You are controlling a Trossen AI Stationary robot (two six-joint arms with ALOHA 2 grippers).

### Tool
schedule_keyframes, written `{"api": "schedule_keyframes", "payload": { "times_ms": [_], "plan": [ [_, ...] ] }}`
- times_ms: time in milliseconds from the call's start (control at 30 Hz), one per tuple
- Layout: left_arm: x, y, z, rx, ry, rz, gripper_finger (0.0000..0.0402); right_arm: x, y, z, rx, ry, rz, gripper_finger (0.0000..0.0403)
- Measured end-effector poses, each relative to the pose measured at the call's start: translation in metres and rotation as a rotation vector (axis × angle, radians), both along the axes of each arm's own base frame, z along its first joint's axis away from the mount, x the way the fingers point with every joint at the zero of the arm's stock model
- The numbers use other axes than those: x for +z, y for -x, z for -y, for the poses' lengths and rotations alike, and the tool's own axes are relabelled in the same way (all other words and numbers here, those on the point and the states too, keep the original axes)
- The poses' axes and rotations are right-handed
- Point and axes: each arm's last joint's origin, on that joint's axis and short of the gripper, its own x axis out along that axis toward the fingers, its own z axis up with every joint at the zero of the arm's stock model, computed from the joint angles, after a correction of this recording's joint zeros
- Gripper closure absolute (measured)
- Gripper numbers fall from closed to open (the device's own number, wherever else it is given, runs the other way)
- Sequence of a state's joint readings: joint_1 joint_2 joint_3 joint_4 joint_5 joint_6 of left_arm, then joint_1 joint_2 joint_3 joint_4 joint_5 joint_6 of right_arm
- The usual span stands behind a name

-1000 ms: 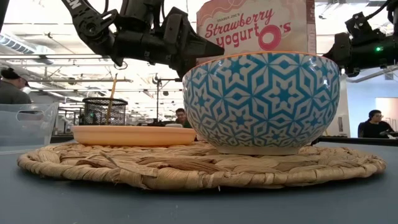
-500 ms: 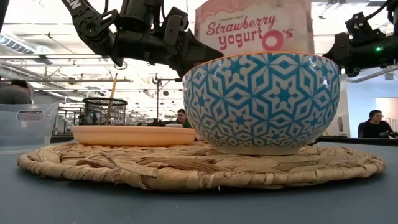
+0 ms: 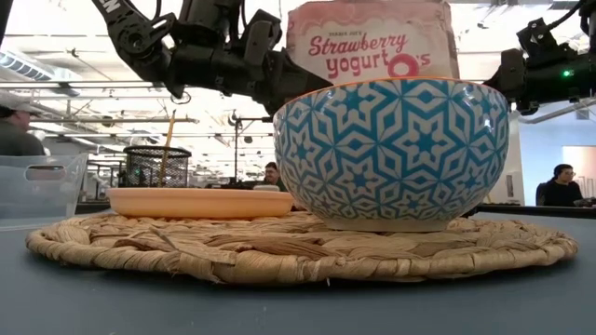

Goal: Arrange a breakfast setting
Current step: Pour the cereal into the orange bowl

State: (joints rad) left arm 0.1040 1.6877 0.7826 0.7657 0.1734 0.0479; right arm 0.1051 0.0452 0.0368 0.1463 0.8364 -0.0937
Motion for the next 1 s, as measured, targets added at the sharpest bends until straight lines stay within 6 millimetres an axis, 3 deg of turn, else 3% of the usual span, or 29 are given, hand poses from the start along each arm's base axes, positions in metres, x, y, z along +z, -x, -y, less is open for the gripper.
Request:
{"api": "schedule_keyframes", "payload": {
  "times_ms": [300, 1000],
  "plan": [
    [0.011, 0.004, 0.0, 0.002, -0.002, 0.027, 0.0394, 0.0, 0.0, 0.0, 0.0, 0.0, 0.0, 0.0403],
    [0.063, 0.026, -0.003, 0.022, 0.004, 0.196, 0.0396, 0.001, 0.0, 0.0, 0.001, -0.004, 0.015, 0.0403]
  ]
}}
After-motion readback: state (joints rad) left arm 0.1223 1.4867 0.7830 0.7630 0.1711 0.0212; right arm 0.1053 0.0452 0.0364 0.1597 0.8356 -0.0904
